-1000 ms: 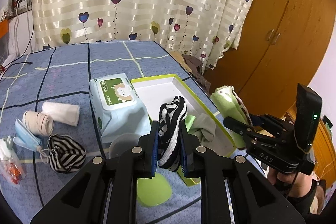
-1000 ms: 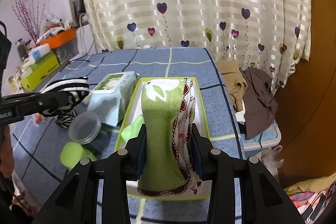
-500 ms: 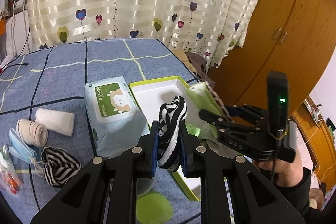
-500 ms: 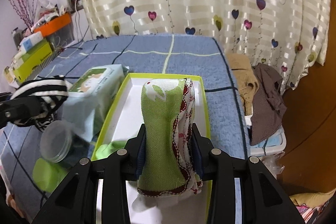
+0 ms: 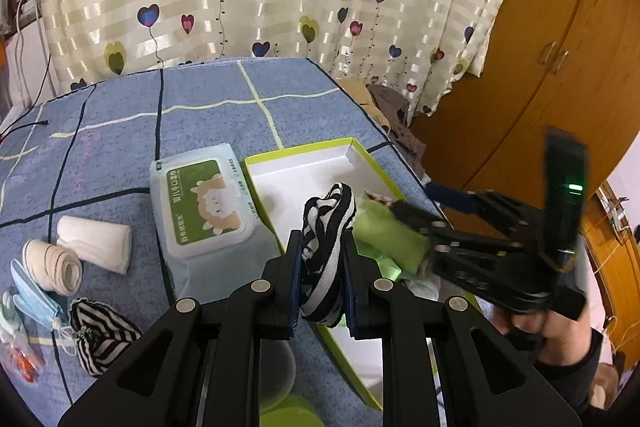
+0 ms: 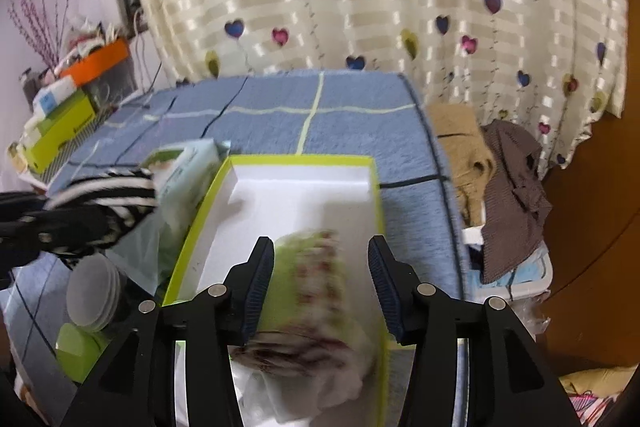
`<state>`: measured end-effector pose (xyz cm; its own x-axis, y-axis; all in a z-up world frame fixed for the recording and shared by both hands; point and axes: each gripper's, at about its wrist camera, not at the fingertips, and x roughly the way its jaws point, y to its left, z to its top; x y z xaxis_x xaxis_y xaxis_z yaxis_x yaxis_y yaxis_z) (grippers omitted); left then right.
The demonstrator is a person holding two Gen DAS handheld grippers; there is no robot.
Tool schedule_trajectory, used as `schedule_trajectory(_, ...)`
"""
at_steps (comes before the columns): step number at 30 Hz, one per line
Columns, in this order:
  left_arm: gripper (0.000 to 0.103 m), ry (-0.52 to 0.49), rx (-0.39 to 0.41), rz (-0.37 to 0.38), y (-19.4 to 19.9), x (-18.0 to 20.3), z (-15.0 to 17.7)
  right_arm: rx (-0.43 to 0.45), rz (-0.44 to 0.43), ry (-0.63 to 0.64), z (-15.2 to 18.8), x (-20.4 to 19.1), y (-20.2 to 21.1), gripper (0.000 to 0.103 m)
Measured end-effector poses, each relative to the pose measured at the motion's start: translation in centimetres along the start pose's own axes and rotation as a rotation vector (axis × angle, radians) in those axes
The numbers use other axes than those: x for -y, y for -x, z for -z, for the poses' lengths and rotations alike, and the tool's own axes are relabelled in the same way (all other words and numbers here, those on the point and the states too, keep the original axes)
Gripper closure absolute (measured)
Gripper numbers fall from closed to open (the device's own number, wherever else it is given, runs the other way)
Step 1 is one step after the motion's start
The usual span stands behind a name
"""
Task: Organize soft objects
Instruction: 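Lower the pouch into the tray with the right tool while the left tool lowers the striped sock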
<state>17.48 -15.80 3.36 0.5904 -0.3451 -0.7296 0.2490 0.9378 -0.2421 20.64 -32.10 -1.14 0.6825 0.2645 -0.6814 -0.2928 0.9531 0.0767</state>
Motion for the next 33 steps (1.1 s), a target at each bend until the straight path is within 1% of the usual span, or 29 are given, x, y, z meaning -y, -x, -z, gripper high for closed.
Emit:
schedule_trajectory(4,0.085,-0.002,-0.026,-0.006,-1.3,0.6,-0.3,0.036,0.006,-0.018,0.5,0.5,2.0,0.054)
schedule_trajectory(10,0.085,-0.013,-0.068,-0.003,-3.0,1.5,-0.5,0.045,-0.006,-0.030,2.2,0.8,3.5,0.054)
schedule_trajectory(14,0.077,-0.028,-0.088,-0.006,-3.8,1.8,-0.5,0.051,-0.032,-0.031,3.5,0.7,4.4,0.054)
schedule_trajectory(16,0.075,-0.029,-0.101,0.000,-4.2,1.9,-0.4,0.036,-0.035,-0.026,4.5,0.5,4.7,0.055)
schedule_trajectory(18,0.071,-0.033,-0.106,0.012,-4.5,2.1,-0.4,0.020,-0.040,-0.021,5.2,0.3,4.8,0.055)
schedule_trajectory(19,0.068,-0.035,-0.104,0.020,-4.5,2.2,-0.3,0.012,-0.039,-0.020,5.4,0.1,4.7,0.056)
schedule_trajectory(20,0.067,-0.040,-0.098,0.034,-4.4,2.4,-0.3,0.002,-0.043,-0.018,5.7,-0.1,4.7,0.058)
schedule_trajectory(23,0.067,-0.040,-0.091,0.057,-3.8,2.4,-0.3,-0.031,-0.053,-0.002,6.4,-0.8,4.3,0.062)
schedule_trajectory(27,0.067,-0.012,-0.062,0.070,-2.2,1.6,-0.6,-0.096,-0.054,0.028,7.2,-1.8,2.8,0.065)
schedule_trajectory(29,0.067,0.005,-0.038,0.067,-1.0,0.9,-0.5,-0.110,-0.057,0.034,7.1,-2.1,2.1,0.065)
schedule_trajectory(33,0.067,0.032,-0.004,0.064,0.8,-0.5,-0.3,-0.108,-0.054,0.044,5.9,-2.6,0.9,0.065)
